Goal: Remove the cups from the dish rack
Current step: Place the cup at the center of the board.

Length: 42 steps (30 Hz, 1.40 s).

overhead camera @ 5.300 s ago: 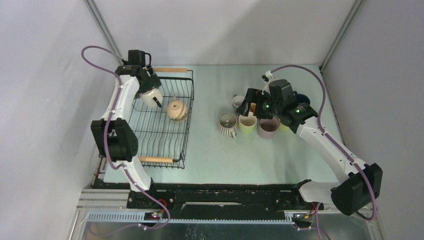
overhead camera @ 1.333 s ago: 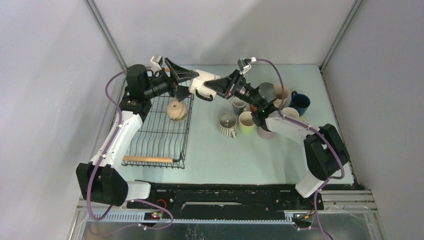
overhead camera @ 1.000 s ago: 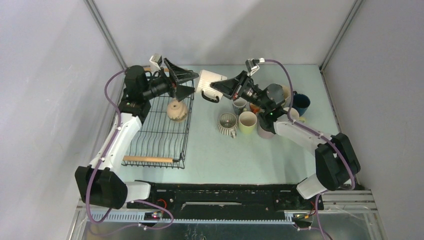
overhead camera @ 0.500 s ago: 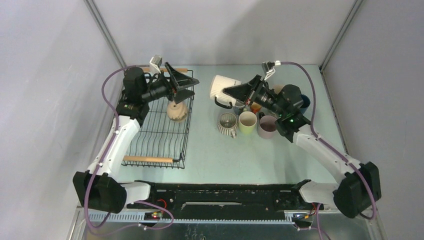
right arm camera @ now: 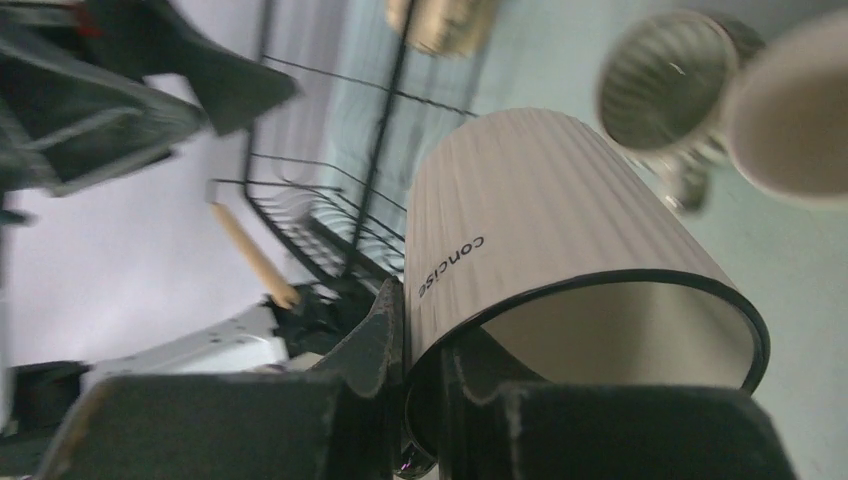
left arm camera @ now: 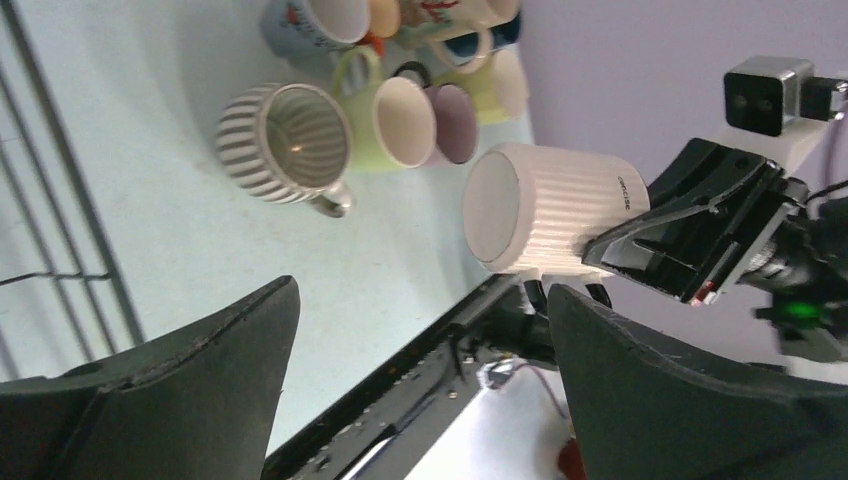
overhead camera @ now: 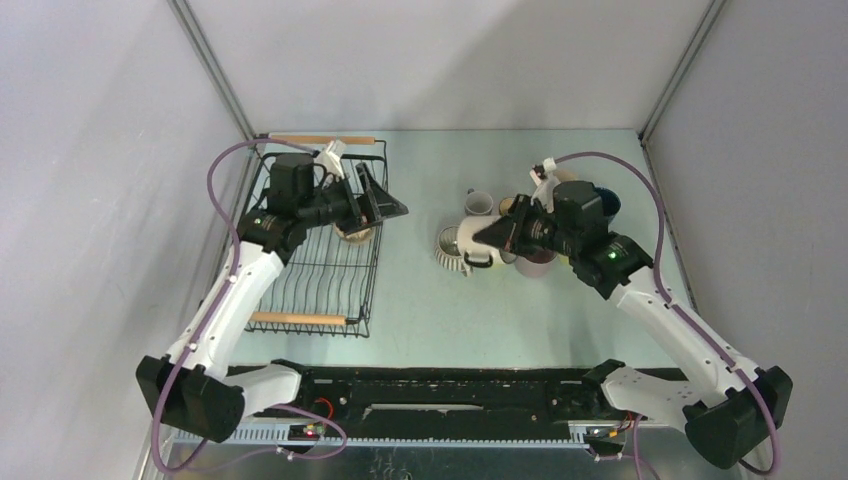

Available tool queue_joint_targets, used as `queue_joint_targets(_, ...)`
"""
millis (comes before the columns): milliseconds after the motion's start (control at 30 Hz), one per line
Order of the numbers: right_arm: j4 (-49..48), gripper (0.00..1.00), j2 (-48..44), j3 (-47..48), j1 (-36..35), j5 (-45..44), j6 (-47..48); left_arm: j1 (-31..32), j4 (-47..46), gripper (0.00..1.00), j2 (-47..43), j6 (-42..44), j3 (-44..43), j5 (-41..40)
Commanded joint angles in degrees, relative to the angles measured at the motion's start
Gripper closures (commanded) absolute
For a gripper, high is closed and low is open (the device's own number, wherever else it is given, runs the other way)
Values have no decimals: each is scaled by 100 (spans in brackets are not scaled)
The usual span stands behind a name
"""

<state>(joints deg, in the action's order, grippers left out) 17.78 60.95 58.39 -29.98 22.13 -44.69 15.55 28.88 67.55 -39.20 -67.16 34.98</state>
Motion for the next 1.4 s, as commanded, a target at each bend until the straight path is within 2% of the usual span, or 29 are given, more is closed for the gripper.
queue_joint_targets(0,1597,100,-144,676,-364,-791,722,226,619,0,-334,861,-396,-1038)
queue_joint_targets(167,2626,100,264,979,-1010,-1664,921,403,812,0,-471,1079,-361,-1706)
queue_joint_targets(400,3199,100,981,1030,-1752,-2587,923,414,901,0,-577,1183,-326,-1959)
queue_joint_targets(833,2786,100,2327,1032,-2029,-2906,995,414,971,0,-712,1247,-238,-2119)
queue_joint_targets(1367,2481,100,3186,1008,-2038,-3214,1190,414,961,0,-690,1252,-116,-2126)
